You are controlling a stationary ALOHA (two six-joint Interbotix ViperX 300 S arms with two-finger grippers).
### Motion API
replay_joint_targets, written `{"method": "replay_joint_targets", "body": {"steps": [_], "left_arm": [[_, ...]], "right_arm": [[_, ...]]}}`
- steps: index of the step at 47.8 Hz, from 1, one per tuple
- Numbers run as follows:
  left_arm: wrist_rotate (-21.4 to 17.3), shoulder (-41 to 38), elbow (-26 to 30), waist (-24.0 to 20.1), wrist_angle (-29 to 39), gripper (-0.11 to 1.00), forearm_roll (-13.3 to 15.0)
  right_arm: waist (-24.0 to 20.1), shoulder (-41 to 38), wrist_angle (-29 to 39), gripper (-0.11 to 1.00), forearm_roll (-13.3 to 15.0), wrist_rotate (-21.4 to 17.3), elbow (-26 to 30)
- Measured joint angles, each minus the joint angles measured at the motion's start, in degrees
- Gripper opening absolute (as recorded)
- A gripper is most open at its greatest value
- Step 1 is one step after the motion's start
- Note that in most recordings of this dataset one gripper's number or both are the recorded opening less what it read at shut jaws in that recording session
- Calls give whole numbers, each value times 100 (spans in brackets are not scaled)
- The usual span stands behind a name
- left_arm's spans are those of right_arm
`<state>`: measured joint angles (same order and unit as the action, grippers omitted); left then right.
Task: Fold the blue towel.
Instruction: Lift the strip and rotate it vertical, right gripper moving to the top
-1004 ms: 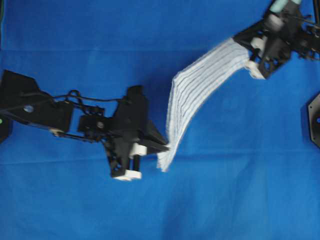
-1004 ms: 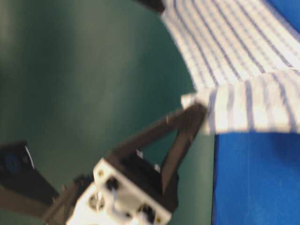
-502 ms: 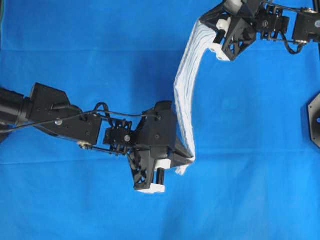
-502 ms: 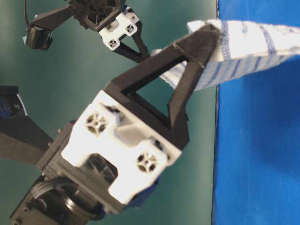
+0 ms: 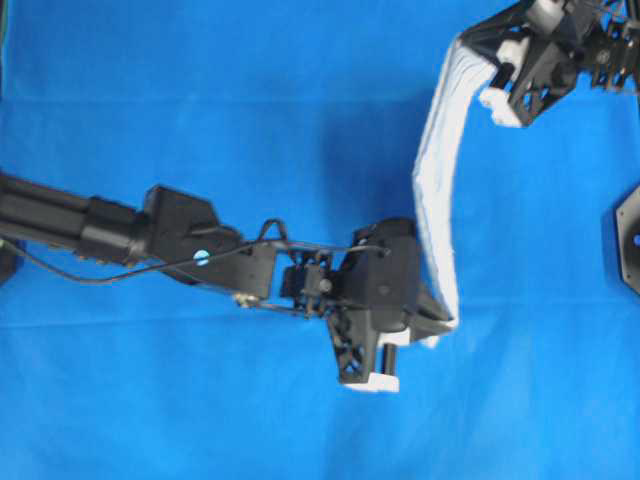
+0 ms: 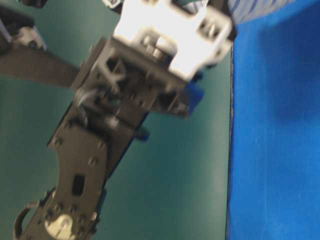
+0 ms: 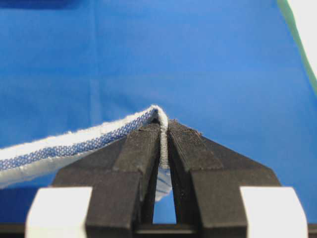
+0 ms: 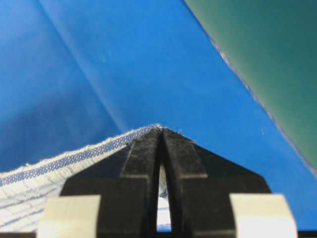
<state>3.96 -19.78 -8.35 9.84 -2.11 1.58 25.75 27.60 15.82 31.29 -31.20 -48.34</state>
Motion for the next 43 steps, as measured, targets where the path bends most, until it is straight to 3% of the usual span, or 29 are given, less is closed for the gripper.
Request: {"method": "replay_joint_targets", "body": {"steps": [15,33,43], "left_arm": [[123,-176,0,0,-114,3,0],[1116,290,-1327,53,-237,3,9],[1310,501,-1828,114,-501,3,9]], "right_arm": [[0,-738,-123,2,0,35,123],[-35,-2505,-835,2,0,70,1239],[-132,-2971,-844,2,9,88,1670]]}}
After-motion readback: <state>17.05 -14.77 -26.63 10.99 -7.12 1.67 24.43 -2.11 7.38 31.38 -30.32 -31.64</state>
